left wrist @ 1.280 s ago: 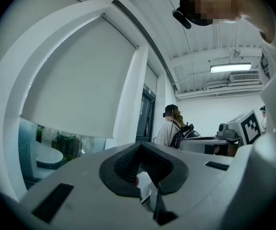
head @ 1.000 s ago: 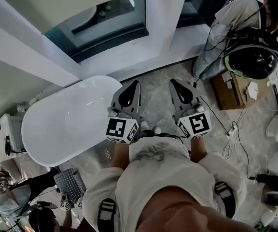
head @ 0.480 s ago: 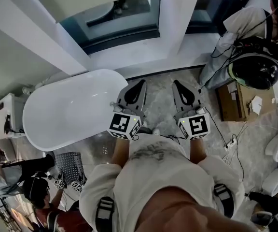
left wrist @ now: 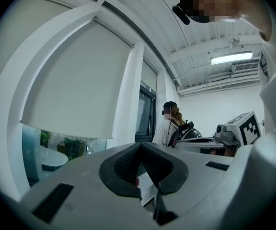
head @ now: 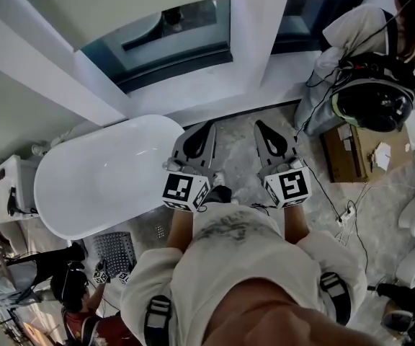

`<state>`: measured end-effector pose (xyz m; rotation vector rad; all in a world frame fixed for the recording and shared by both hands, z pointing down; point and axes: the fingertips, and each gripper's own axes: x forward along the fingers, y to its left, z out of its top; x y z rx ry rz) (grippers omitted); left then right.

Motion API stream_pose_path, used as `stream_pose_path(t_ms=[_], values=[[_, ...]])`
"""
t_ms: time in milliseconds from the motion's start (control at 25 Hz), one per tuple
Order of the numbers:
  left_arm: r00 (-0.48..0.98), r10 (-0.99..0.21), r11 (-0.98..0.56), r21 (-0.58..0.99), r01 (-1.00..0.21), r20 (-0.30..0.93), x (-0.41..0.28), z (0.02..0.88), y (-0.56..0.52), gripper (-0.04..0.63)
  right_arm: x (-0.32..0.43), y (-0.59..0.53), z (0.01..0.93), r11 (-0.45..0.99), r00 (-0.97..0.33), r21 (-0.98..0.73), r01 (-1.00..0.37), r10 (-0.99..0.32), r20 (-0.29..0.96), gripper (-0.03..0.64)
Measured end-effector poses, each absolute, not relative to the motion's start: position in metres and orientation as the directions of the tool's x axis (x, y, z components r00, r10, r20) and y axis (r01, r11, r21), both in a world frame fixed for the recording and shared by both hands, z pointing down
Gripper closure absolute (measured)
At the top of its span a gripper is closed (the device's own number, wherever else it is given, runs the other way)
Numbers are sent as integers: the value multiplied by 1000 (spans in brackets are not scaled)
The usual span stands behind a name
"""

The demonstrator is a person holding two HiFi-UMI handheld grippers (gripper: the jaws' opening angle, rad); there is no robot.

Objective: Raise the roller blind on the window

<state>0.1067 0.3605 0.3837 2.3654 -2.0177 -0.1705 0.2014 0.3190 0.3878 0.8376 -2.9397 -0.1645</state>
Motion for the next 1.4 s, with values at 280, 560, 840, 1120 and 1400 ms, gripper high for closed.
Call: stream_pose_path(t_ms=[280, 560, 840, 1120, 1400], values=[[177, -982, -182, 83, -980, -64, 89, 385, 315, 588, 183, 273, 387, 828, -831, 133, -544, -554, 53, 554], [202, -978, -207, 94, -974, -55, 52, 390, 278, 588, 148, 240, 390, 812, -814, 150, -564, -577, 68, 555], [234, -971, -238, 111, -965, -51, 20, 394, 239, 588, 123, 204, 391, 782, -783, 170, -600, -617, 80, 554], [257, -966, -259, 119, -958, -38, 3, 395, 211, 588, 106, 176, 390, 768, -766, 171, -617, -636, 92, 554], [252, -967, -254, 128, -959, -35, -9, 400, 164, 588, 89, 131, 394, 779, -778, 167, -604, -622, 87, 554]])
